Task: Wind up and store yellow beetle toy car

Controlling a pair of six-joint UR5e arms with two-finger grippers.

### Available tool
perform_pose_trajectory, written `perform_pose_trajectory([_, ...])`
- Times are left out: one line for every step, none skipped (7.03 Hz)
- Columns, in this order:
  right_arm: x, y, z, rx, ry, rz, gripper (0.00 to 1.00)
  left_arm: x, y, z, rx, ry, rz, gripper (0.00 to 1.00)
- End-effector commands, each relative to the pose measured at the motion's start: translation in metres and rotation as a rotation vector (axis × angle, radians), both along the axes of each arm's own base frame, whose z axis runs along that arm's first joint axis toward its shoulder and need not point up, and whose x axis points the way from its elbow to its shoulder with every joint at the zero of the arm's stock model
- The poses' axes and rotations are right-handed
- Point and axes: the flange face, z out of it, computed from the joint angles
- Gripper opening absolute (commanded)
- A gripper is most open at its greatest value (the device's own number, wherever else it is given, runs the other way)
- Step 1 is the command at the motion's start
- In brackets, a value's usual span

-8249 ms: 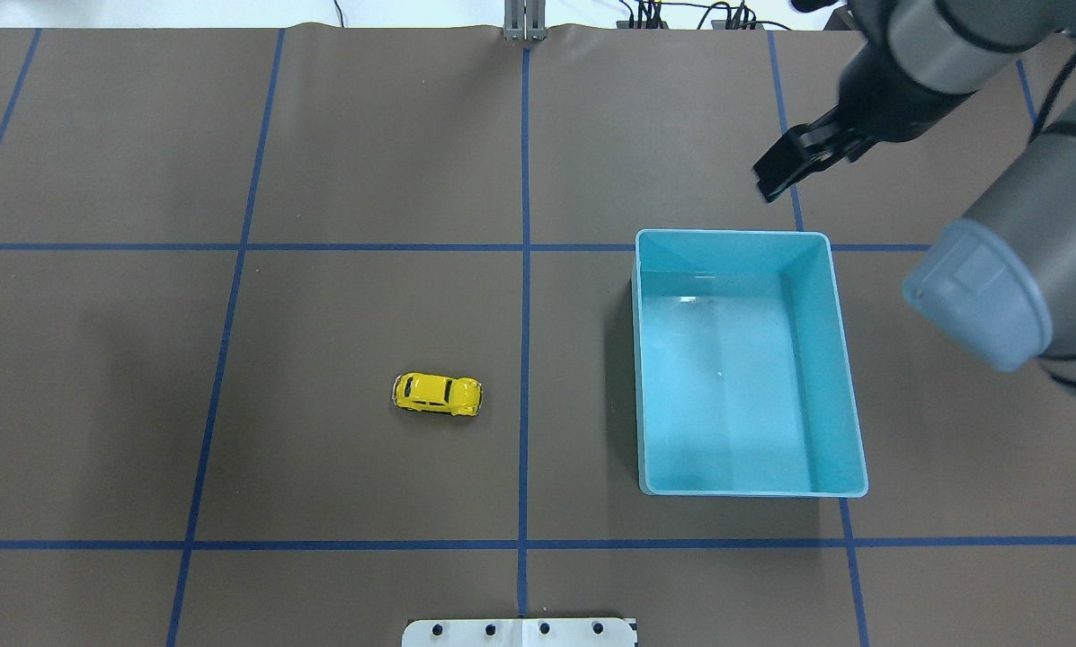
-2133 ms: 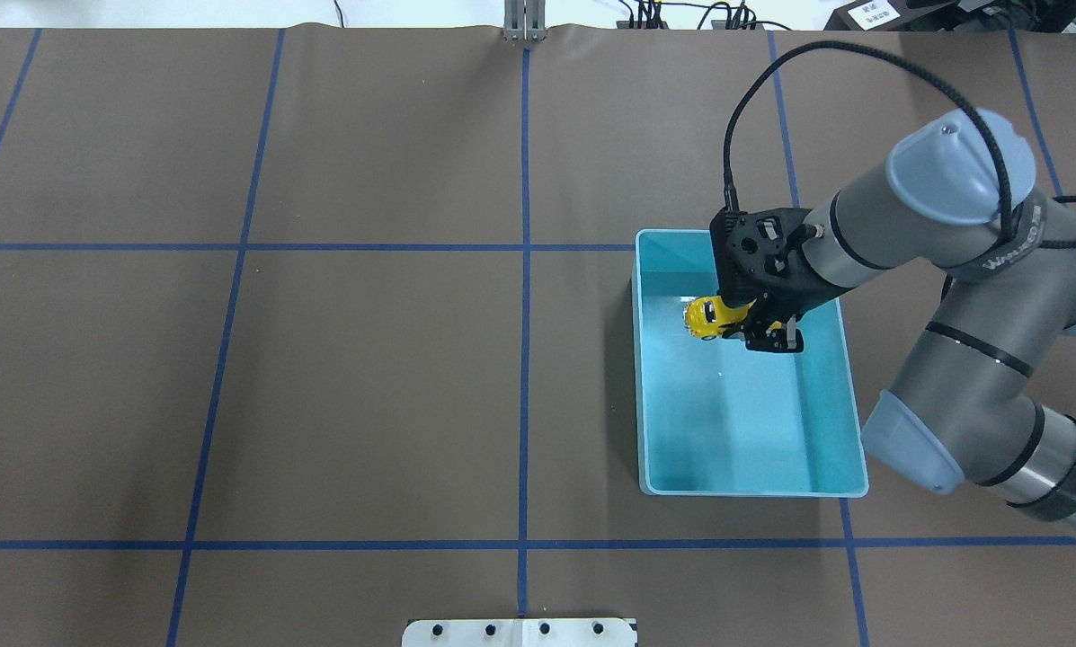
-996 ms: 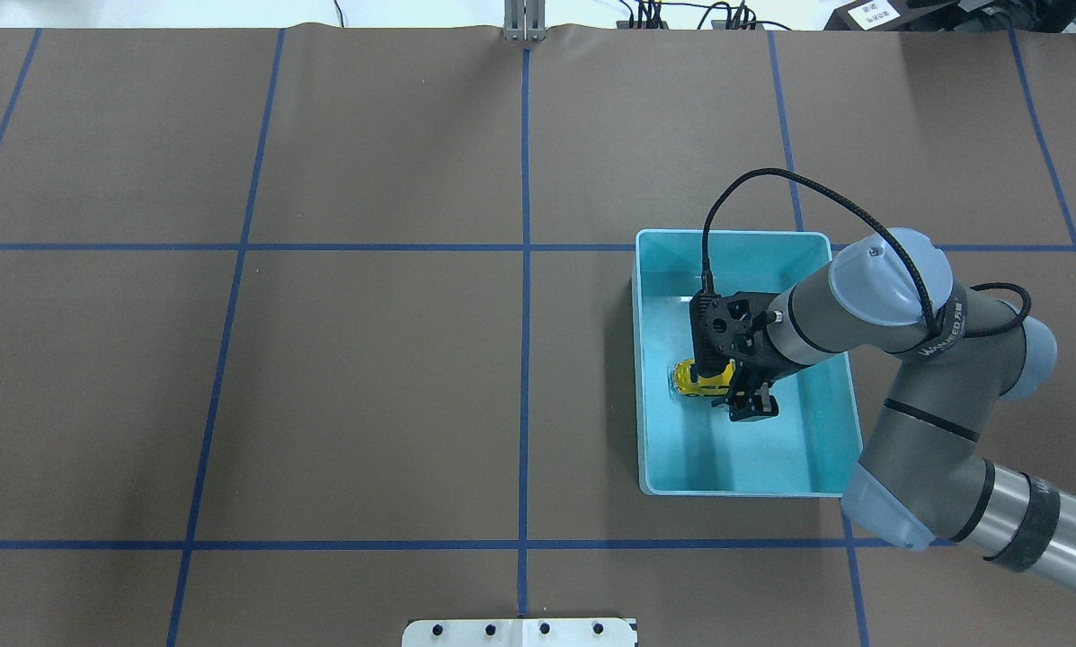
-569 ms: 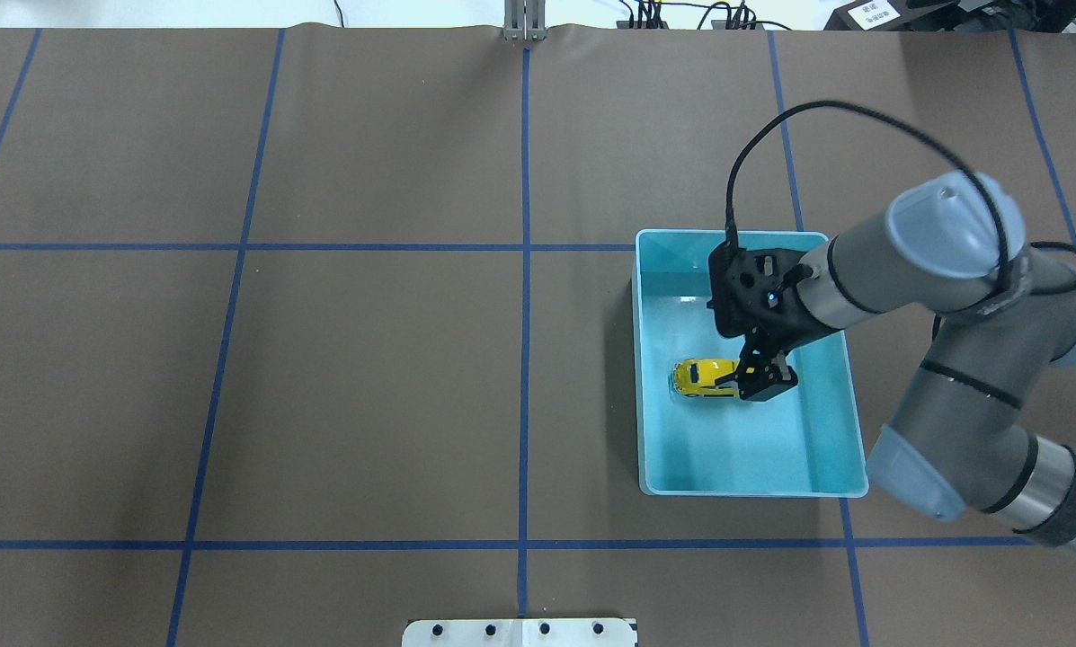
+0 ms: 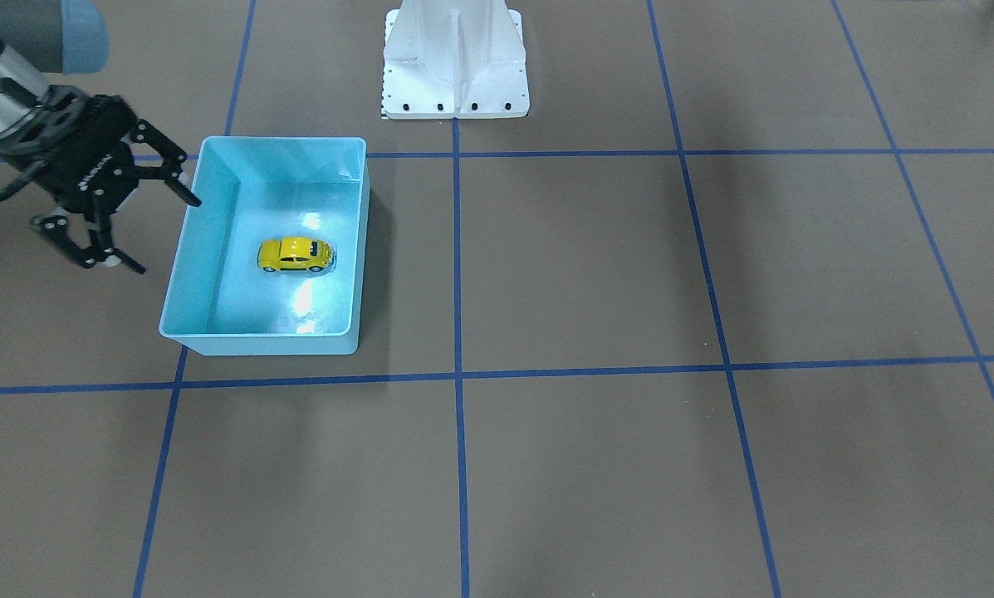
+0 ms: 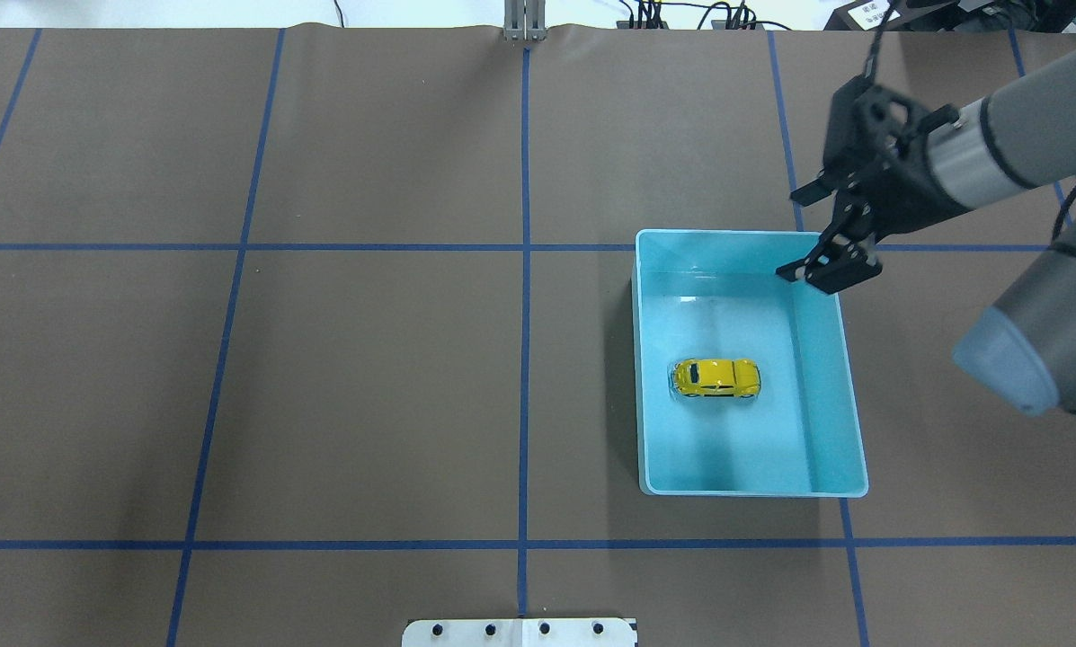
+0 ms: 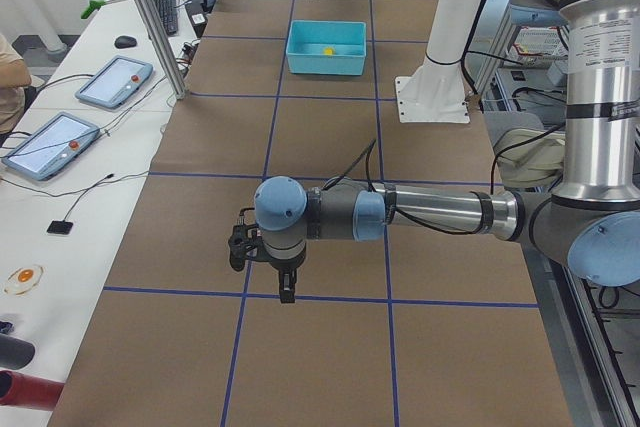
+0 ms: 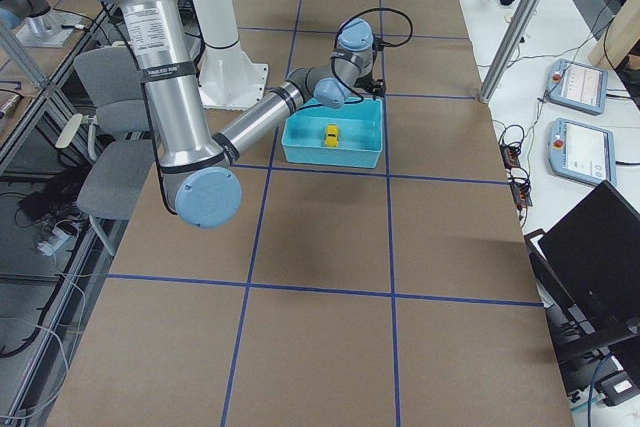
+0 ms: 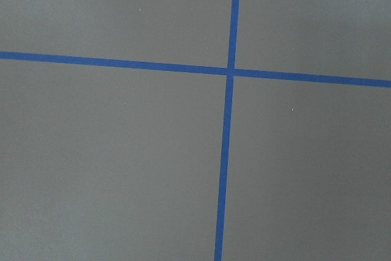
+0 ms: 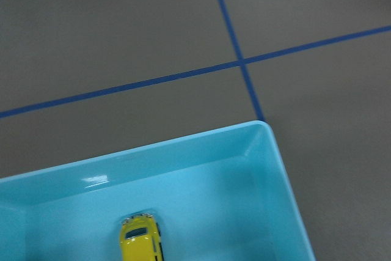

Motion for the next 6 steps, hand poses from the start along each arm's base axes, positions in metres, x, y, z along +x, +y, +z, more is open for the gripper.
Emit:
perform_pose_trajectory([0.14, -0.034, 0.112, -0.488, 0.067, 0.357, 1.0, 0.0, 0.0, -0.001, 0.001, 0.002, -0.001, 1.0])
perform_pose_trajectory([0.173, -0.036, 0.127, -0.654, 0.078, 0.388, 1.0, 0.0, 0.0, 0.0, -0.001, 0.002, -0.001, 1.0])
perform_pose_trajectory([0.183, -0.03, 0.149, -0.723, 0.11, 0.412, 1.0, 0.001, 0.0, -0.001, -0.001, 0.009, -0.002, 1.0])
perform_pose_trajectory([0.209, 0.0, 0.212, -0.83, 0.158, 0.481, 1.0, 0.001, 0.0, -0.001, -0.001, 0.009, -0.002, 1.0])
perform_pose_trajectory([0.216, 0.007, 0.225, -0.855, 0.162, 0.495, 1.0, 0.001, 0.0, -0.001, -0.001, 0.01, -0.002, 1.0])
perform_pose_trajectory([0.216, 0.008, 0.24, -0.897, 0.177, 0.498, 1.0, 0.0, 0.0, -0.001, -0.001, 0.01, -0.003, 1.0])
